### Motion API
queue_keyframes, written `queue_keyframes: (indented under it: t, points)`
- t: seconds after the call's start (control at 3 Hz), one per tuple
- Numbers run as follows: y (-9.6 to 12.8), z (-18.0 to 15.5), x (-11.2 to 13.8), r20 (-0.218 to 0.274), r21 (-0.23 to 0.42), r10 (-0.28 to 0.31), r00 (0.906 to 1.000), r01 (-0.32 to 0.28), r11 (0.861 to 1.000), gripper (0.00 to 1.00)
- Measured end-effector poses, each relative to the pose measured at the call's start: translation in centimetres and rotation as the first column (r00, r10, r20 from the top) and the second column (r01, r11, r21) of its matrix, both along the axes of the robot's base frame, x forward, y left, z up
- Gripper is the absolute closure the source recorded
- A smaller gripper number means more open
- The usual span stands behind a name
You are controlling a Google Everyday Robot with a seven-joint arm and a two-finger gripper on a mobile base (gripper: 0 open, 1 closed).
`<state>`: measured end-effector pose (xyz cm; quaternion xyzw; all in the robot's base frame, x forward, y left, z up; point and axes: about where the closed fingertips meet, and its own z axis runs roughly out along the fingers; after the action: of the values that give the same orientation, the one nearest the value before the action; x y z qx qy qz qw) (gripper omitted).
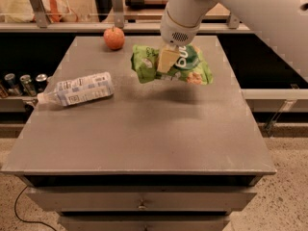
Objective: Move green rice chip bag near apple
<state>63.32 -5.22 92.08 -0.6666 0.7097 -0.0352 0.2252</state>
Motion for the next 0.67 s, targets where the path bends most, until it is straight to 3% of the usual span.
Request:
queue_keyframes:
  t: [0.67]
  points:
    - [0.9, 1.0, 7.5, 0.091, -0.063, 0.044, 0.9949, -0.038, 0.997, 1.0]
